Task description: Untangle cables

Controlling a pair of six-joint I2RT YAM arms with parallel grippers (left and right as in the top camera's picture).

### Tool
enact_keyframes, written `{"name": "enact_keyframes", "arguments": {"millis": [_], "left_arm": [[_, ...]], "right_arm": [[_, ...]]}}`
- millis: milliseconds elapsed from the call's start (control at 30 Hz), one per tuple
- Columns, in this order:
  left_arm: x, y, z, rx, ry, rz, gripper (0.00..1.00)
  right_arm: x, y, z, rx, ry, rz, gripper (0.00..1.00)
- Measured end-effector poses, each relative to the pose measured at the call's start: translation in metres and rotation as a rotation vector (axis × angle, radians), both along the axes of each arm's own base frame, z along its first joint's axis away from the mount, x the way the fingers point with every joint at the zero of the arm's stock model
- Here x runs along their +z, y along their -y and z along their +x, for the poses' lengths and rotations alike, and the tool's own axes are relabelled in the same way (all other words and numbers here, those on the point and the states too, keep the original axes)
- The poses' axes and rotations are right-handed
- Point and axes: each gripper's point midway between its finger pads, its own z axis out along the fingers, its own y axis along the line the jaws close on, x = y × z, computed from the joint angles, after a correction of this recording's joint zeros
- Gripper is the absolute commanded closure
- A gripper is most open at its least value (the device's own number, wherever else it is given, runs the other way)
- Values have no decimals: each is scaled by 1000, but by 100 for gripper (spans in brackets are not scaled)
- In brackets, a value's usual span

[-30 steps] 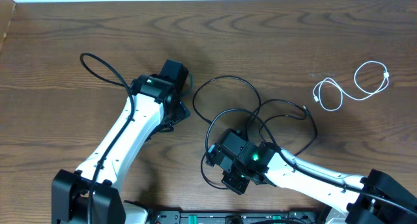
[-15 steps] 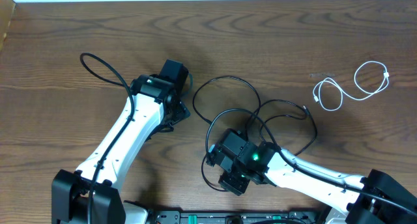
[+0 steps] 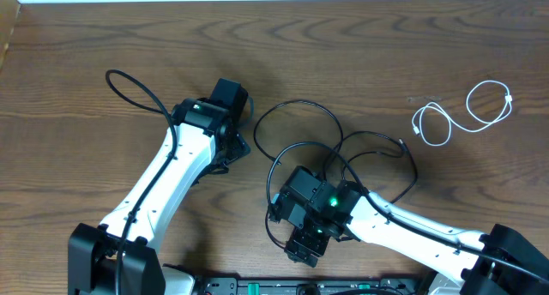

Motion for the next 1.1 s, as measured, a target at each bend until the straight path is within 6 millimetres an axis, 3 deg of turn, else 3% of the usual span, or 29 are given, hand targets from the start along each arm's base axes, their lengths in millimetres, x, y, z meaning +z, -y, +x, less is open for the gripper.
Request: {"name": "enact_keyframes", "arguments": {"millis": [233, 367, 700, 833, 1100], "left_arm": [[0, 0, 0, 0, 0, 0, 2], [0, 0, 0, 0, 0, 0, 2], [0, 0, 0, 0, 0, 0, 2], [0, 0, 0, 0, 0, 0, 2], [0, 0, 0, 0, -1, 0, 2]], "right_arm": [[-6, 6, 0, -1, 11, -21, 11], [-18, 17, -5, -1, 4, -54, 1], [-30, 20, -5, 2, 27, -43, 1], [-30, 21, -5, 4, 27, -43, 21], [-31, 23, -5, 5, 25, -47, 90]]}}
